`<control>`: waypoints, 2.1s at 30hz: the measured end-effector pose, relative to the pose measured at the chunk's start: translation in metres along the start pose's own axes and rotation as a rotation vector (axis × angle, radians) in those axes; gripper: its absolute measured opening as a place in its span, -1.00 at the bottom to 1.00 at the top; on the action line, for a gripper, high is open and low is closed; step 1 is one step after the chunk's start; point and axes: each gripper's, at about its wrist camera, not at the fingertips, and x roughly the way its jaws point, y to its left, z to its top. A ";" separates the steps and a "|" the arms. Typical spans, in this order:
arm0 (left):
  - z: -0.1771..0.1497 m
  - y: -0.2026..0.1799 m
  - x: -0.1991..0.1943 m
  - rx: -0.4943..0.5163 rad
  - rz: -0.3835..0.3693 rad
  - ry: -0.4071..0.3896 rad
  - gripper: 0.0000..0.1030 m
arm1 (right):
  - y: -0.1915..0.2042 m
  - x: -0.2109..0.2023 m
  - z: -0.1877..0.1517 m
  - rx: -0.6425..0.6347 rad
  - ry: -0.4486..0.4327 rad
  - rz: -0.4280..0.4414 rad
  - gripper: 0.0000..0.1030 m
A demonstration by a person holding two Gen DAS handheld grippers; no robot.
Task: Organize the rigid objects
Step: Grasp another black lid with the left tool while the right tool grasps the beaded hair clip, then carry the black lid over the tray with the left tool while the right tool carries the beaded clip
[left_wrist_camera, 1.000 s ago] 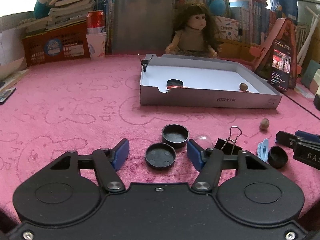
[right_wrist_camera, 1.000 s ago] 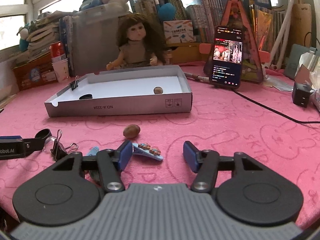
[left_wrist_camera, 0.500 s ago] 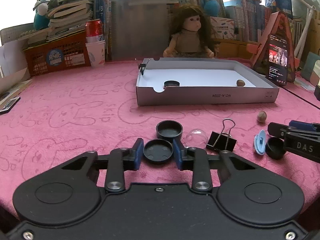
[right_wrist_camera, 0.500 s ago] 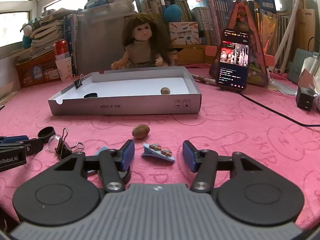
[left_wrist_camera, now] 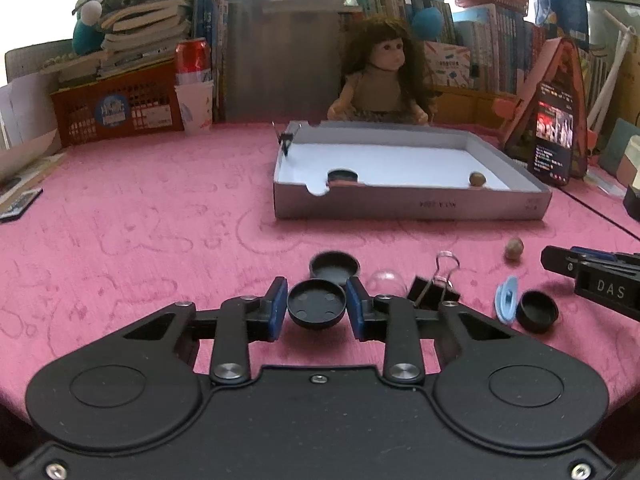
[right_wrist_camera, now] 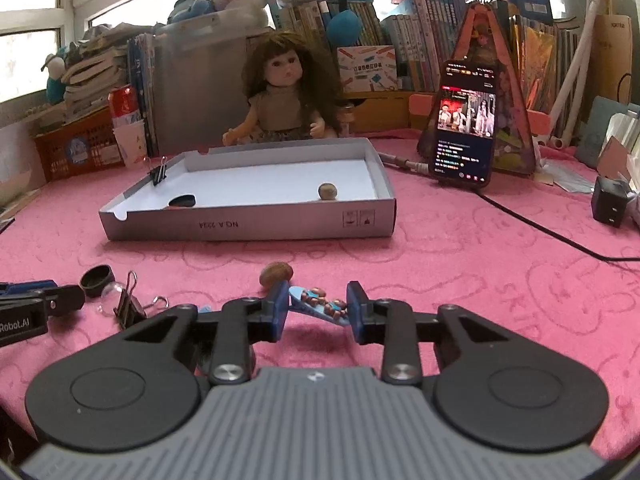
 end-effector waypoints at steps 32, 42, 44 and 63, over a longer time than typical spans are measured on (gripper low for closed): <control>0.133 -0.002 0.127 -0.061 -0.041 0.080 -0.43 | -0.030 0.118 0.122 0.083 0.088 0.105 -0.30; 0.157 -0.009 0.187 -0.075 -0.023 0.191 -0.43 | -0.024 0.167 0.138 0.055 0.201 0.125 -0.30; 0.157 -0.013 0.194 -0.063 -0.016 0.199 -0.43 | -0.021 0.172 0.137 0.055 0.209 0.135 -0.29; 0.150 -0.021 0.222 -0.008 0.027 0.220 -0.42 | -0.016 0.196 0.121 0.023 0.260 0.108 -0.29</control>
